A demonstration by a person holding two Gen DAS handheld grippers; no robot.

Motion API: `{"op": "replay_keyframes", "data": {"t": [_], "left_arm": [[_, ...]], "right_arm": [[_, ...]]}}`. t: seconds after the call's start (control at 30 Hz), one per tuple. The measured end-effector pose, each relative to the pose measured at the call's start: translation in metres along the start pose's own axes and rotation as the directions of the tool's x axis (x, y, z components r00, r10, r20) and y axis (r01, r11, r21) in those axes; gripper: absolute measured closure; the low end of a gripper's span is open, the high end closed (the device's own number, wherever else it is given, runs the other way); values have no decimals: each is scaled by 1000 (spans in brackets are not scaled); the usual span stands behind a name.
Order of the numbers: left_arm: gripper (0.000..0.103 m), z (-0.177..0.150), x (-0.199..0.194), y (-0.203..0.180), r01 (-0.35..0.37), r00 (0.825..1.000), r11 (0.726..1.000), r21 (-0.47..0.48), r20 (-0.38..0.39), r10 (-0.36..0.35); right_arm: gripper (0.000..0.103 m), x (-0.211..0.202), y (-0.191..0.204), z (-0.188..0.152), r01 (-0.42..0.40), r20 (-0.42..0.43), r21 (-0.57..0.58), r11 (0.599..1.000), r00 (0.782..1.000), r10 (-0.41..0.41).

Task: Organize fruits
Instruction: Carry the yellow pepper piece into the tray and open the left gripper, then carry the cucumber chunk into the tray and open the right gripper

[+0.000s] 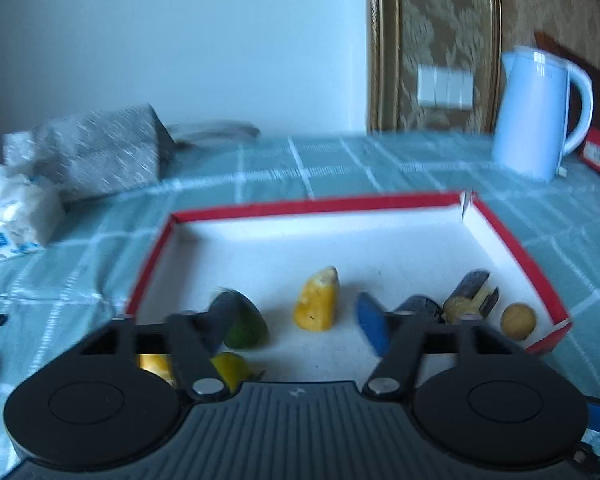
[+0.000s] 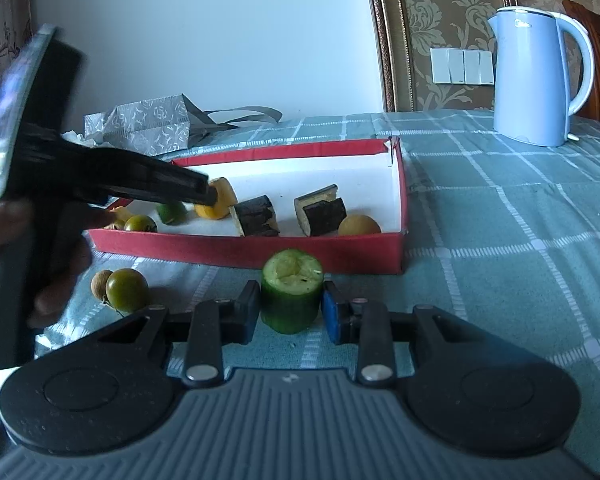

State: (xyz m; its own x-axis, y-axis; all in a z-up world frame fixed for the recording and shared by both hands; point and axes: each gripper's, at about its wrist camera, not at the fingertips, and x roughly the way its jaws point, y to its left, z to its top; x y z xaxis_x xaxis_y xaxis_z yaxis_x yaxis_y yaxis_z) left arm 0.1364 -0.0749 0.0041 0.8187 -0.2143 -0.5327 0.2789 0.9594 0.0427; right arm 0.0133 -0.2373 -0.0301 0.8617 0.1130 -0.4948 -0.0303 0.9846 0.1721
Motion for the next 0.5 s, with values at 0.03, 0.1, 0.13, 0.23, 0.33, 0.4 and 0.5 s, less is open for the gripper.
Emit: {"op": "replay_keyframes", "data": {"t": [0.03,0.1,0.13,0.23,0.33,0.4,0.5], "left_arm": [[27,-2,-8,1,-1,1000,1000,5,24,0],[27,-6,-21,2,1,999,1000,22,45,-2],[27,-9,-28,4,3,998,1000,21,57,-4],[27,-23,-50,12,-5,995,1000,16,96,4],[27,-38,-68,19,-41,990,999,23,136,38],[27,-48,-77,23,-75,984,996,37,165,68],[26,-57,-84,28,-97,980,995,35,180,89]], "right_arm": [[72,0,0,0,3,0,-2,1000,1000,-3],[72,2,0,0,6,-6,-4,1000,1000,-6],[72,2,1,0,7,-6,-5,1000,1000,-7],[72,1,0,-1,11,-1,-3,1000,1000,-11],[72,0,0,0,12,5,-2,1000,1000,-12],[72,-2,1,0,8,21,-10,1000,1000,-8],[72,-4,5,3,0,40,-26,1000,999,1]]}}
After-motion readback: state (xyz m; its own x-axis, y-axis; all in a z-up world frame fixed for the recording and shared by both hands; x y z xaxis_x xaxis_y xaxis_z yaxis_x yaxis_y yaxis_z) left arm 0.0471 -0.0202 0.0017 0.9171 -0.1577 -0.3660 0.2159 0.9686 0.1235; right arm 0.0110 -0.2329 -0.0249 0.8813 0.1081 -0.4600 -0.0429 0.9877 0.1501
